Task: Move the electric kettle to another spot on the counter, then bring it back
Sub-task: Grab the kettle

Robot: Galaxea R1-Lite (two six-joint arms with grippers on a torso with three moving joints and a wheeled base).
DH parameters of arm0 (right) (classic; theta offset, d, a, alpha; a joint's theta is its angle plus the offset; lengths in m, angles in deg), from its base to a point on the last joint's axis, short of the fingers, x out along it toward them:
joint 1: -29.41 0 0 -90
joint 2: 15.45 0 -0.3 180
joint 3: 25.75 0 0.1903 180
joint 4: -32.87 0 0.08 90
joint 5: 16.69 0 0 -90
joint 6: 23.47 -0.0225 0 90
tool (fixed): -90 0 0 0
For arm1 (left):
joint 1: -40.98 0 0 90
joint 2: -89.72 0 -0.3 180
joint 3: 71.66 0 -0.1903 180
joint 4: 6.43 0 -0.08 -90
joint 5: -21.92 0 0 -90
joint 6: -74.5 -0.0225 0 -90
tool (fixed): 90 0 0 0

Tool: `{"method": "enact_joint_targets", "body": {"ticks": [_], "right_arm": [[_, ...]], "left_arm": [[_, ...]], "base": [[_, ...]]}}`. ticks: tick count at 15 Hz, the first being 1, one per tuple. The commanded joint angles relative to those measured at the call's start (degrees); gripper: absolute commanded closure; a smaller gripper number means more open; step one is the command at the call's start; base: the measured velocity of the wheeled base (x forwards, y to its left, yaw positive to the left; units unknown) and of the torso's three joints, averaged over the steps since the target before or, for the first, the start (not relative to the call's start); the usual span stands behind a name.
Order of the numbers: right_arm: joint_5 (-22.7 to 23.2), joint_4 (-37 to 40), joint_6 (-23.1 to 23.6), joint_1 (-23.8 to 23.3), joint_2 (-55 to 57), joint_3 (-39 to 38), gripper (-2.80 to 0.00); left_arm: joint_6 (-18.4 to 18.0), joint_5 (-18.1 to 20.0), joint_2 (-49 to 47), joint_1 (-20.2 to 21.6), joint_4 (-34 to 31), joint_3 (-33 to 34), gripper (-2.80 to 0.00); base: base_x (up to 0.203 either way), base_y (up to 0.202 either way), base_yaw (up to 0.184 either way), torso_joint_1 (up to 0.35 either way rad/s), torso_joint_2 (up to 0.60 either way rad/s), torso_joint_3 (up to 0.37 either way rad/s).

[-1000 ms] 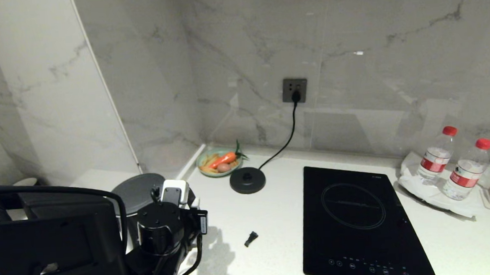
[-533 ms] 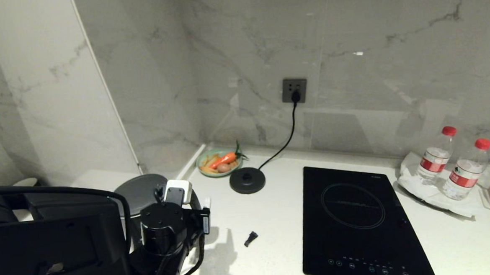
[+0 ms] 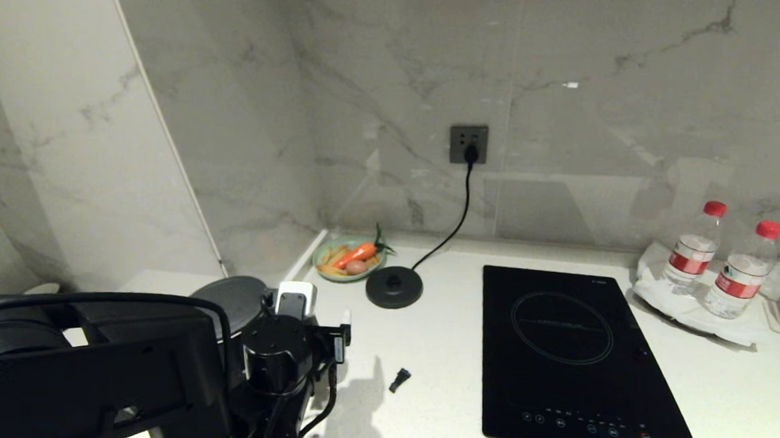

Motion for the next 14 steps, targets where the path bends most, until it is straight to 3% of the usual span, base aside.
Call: {"method": "enact_joint_targets", "body": {"ticks": [1,7,8,14], "right_arm": [[0.0,0.0,0.0,0.0,0.0,0.0,0.0],[0.0,0.0,-0.1,0.0,0.1,0.0,0.0],[0.0,0.0,-0.1,0.0,0.1,0.0,0.0],[0.0,0.0,-0.1,0.0,0.1,0.0,0.0]], "left_arm": [[0.0,-0.2,-2.1,0.4,0.5,-1.5,-2.8],[0.0,-0.3,-2.6,0.7,0.5,-2.8,-2.8],[0.0,-0.5,-2.6,0.7,0.5,-2.6,0.0],[-0.7,-0.6,-2.1,1.1,0.5,-2.9,0.0]], "base": [[0.0,0.0,0.0,0.0,0.0,0.0],[0.0,0.0,0.0,0.0,0.0,0.0],[0.0,0.0,0.0,0.0,0.0,0.0],[0.0,0.0,0.0,0.0,0.0,0.0]]}}
